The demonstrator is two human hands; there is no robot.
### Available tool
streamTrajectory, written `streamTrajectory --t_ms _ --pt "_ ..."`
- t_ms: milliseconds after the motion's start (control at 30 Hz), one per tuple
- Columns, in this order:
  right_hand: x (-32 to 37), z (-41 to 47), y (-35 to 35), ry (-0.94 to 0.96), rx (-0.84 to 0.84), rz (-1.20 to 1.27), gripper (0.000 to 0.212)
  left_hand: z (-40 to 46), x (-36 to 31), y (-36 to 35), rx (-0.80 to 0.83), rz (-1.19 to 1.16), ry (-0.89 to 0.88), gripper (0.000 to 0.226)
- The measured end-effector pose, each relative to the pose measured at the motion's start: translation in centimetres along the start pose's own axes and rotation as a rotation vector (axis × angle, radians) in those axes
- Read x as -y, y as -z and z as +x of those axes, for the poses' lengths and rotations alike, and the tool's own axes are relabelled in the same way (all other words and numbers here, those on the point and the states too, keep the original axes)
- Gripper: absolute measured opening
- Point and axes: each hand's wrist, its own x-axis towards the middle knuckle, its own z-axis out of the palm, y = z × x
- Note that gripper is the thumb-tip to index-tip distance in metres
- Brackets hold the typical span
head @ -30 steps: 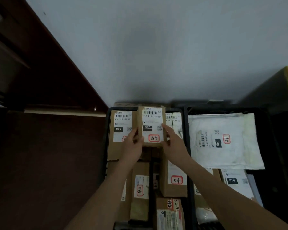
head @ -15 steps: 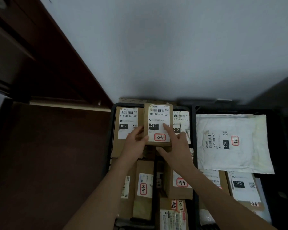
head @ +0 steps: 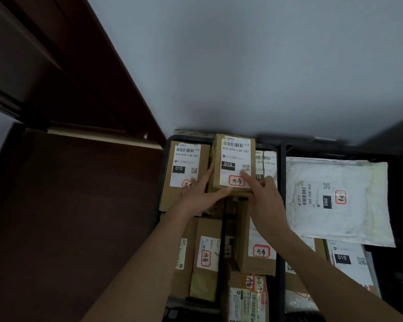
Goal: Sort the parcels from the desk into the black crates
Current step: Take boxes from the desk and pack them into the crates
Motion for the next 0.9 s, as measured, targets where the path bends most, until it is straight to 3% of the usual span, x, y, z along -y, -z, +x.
streamTrajectory --t_ms 100,267,400,533,667,800,900 --pt "0.4 0.1 -0.3 -0.007 0.002 -0.050 0.063 0.2 0.2 0.0 -0.007 0.014 0.033 0.082" --pt "0.4 1.1 -1.2 -0.013 0.129 -0.203 0.060 1.1 -0.1 -0.3 -0.143 0.301 0.039 0.060" --pt "-0.4 1.5 -0.8 0.071 0.133 -0.392 0.053 1.0 -0.1 -1.3 -0.166 0.453 0.004 0.088" --pt "-0.5 1.3 -1.1 0.054 0.195 -0.415 0.052 1.1 0.1 -2.0 -0.171 0.631 0.003 0.100" --pt "-0.1 2.3 -0.5 0.010 0.241 -0.308 0.047 2.0 -0.6 -1.9 -0.124 0.595 0.046 0.104" --pt "-0.7 2.0 1.3 -0.005 0.376 -0.171 0.055 0.7 -0.5 -1.0 -0.054 0.323 0.034 0.102" --pt "-1.6 -0.6 2.7 0.024 0.285 -0.116 0.063 -2.5 0.1 -1.0 -0.129 0.315 0.005 0.105"
